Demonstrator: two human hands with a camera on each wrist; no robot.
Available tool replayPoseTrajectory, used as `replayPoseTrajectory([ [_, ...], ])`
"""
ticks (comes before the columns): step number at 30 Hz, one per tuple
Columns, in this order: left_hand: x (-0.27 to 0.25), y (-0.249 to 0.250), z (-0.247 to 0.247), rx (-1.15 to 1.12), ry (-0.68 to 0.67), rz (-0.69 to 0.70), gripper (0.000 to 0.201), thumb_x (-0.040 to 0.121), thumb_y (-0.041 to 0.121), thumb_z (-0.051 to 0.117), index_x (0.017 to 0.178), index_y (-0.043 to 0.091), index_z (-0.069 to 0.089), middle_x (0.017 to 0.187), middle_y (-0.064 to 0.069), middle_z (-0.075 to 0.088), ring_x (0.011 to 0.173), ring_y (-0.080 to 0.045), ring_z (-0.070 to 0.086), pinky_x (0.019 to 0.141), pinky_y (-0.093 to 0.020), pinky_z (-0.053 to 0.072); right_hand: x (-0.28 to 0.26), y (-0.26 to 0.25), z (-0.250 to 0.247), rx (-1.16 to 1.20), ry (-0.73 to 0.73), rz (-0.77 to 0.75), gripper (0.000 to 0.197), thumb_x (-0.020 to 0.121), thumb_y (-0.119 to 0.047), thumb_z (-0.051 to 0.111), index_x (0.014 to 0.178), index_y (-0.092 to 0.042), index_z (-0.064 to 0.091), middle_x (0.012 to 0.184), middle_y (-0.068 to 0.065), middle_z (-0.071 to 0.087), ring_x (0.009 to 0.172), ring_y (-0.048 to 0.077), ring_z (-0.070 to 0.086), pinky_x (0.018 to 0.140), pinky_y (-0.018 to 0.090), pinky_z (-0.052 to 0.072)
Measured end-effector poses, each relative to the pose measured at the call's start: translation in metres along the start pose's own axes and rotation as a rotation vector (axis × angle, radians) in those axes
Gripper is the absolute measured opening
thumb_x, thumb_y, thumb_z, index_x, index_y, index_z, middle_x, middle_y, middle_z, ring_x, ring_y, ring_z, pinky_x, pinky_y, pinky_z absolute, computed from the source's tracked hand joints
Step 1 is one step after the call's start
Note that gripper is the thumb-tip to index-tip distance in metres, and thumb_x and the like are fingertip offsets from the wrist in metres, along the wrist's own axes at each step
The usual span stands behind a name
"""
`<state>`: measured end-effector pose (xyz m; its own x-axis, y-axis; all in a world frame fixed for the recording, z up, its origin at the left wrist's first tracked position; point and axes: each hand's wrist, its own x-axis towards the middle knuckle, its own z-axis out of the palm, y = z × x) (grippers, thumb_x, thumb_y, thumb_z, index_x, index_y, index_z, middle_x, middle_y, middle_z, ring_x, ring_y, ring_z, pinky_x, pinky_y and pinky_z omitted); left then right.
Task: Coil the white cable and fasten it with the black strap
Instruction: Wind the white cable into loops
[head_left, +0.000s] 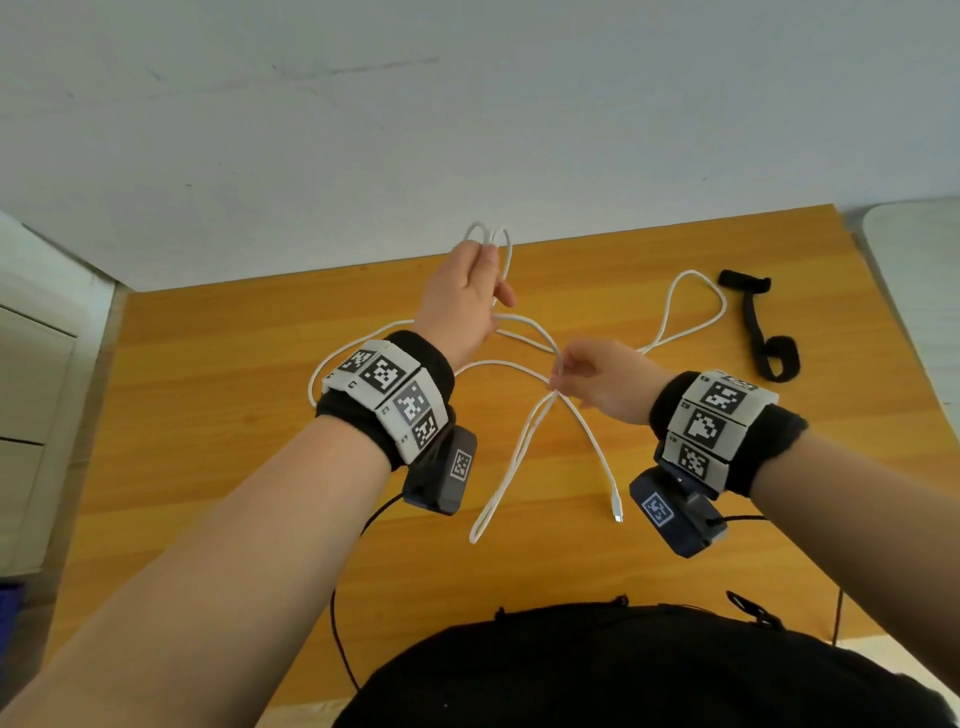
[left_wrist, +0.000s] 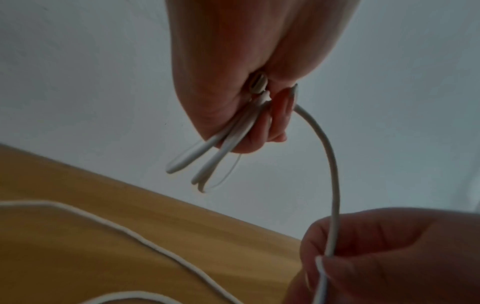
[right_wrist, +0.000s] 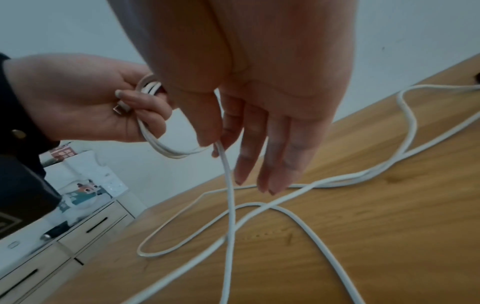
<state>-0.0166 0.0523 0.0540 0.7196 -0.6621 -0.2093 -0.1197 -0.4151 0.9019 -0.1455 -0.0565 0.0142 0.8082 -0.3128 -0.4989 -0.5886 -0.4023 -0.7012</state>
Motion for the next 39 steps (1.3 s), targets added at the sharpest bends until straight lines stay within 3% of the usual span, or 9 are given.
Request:
replayPoseTrajectory([
  [7, -0.007, -0.005, -0.001, -0.065, -0.135, -0.103, 0.031, 0.101, 0.025, 0.030, 0.077, 0.016, 0.046, 0.067, -0.002, 0.052, 0.035, -0.006, 0.031, 0.038, -0.016, 0.028, 0.004, -0.009, -0.016, 0.281, 0.282, -0.037, 0.009, 0.092, -0.022, 0.055, 0.086, -0.015, 0.057, 0.077, 0.006, 0.070, 0.077, 0.024, 0.066, 0.084, 0.044, 0.056],
  [10, -0.008, -0.007, -0.001, -0.219, -0.204, -0.214, 0.032, 0.100, 0.026, 0.032, 0.076, 0.013, 0.049, 0.062, -0.002, 0.045, 0.034, -0.006, 0.027, 0.037, -0.017, 0.023, 0.005, -0.009, -0.023, 0.308, 0.368, -0.033, 0.014, 0.089, -0.026, 0.060, 0.094, -0.014, 0.064, 0.070, 0.000, 0.065, 0.069, 0.015, 0.066, 0.067, 0.017, 0.056],
  [14, -0.012, -0.008, 0.000, -0.362, -0.294, -0.294, 0.034, 0.099, 0.038, 0.038, 0.078, 0.014, 0.051, 0.053, 0.005, 0.037, 0.036, -0.006, 0.024, 0.046, -0.023, 0.019, 0.006, -0.009, -0.026, 0.345, 0.454, -0.045, 0.021, 0.087, -0.028, 0.062, 0.105, -0.018, 0.070, 0.079, -0.010, 0.063, 0.069, 0.008, 0.060, 0.071, 0.021, 0.054],
  [17, -0.015, -0.006, 0.000, -0.388, -0.348, -0.313, 0.030, 0.097, 0.037, 0.043, 0.078, 0.015, 0.052, 0.050, 0.008, 0.032, 0.036, -0.005, 0.024, 0.045, -0.021, 0.021, 0.009, -0.010, -0.026, 0.353, 0.507, -0.058, 0.024, 0.087, -0.028, 0.063, 0.109, -0.021, 0.068, 0.091, -0.005, 0.066, 0.075, 0.007, 0.060, 0.070, 0.019, 0.052],
  [19, -0.016, -0.005, -0.001, -0.418, -0.378, -0.338, 0.030, 0.097, 0.037, 0.043, 0.079, 0.015, 0.054, 0.049, 0.008, 0.031, 0.036, -0.005, 0.024, 0.045, -0.020, 0.022, 0.009, -0.011, -0.026, 0.406, 0.453, -0.062, 0.025, 0.089, -0.027, 0.060, 0.112, -0.019, 0.066, 0.097, -0.002, 0.067, 0.082, 0.007, 0.060, 0.070, 0.018, 0.048],
  [23, -0.016, -0.002, -0.004, -0.512, -0.414, -0.393, 0.033, 0.097, 0.040, 0.041, 0.079, 0.016, 0.055, 0.047, 0.009, 0.029, 0.035, -0.005, 0.023, 0.040, -0.018, 0.025, 0.012, -0.009, -0.031, 0.568, 0.191, -0.039, 0.027, 0.094, -0.022, 0.052, 0.118, -0.016, 0.063, 0.106, 0.004, 0.070, 0.103, 0.017, 0.062, 0.089, 0.029, 0.045],
  [27, -0.015, -0.001, -0.007, -0.536, -0.398, -0.406, 0.033, 0.097, 0.040, 0.042, 0.080, 0.015, 0.056, 0.046, 0.009, 0.029, 0.035, -0.004, 0.022, 0.041, -0.018, 0.024, 0.010, -0.012, -0.034, 0.881, -0.018, -0.009, 0.021, 0.095, -0.014, 0.046, 0.099, -0.002, 0.063, 0.079, 0.010, 0.060, 0.079, 0.023, 0.061, 0.087, 0.036, 0.050],
  [32, -0.013, -0.004, -0.005, -0.539, -0.320, -0.390, 0.030, 0.095, 0.039, 0.047, 0.083, 0.013, 0.058, 0.045, 0.011, 0.032, 0.036, -0.003, 0.025, 0.046, -0.019, 0.023, 0.006, -0.014, -0.038, 0.901, -0.195, 0.025, 0.026, 0.093, -0.026, 0.050, 0.080, -0.007, 0.061, 0.062, 0.003, 0.053, 0.055, 0.017, 0.051, 0.068, 0.031, 0.048],
  [39, -0.016, -0.007, 0.001, -0.486, -0.322, -0.357, 0.032, 0.095, 0.041, 0.046, 0.084, 0.015, 0.060, 0.049, 0.010, 0.031, 0.038, -0.004, 0.026, 0.049, -0.020, 0.025, 0.006, -0.013, -0.042, 1.132, -0.075, 0.020, 0.022, 0.093, -0.027, 0.051, 0.085, -0.007, 0.058, 0.048, -0.007, 0.039, 0.040, 0.007, 0.036, 0.064, 0.026, 0.043],
])
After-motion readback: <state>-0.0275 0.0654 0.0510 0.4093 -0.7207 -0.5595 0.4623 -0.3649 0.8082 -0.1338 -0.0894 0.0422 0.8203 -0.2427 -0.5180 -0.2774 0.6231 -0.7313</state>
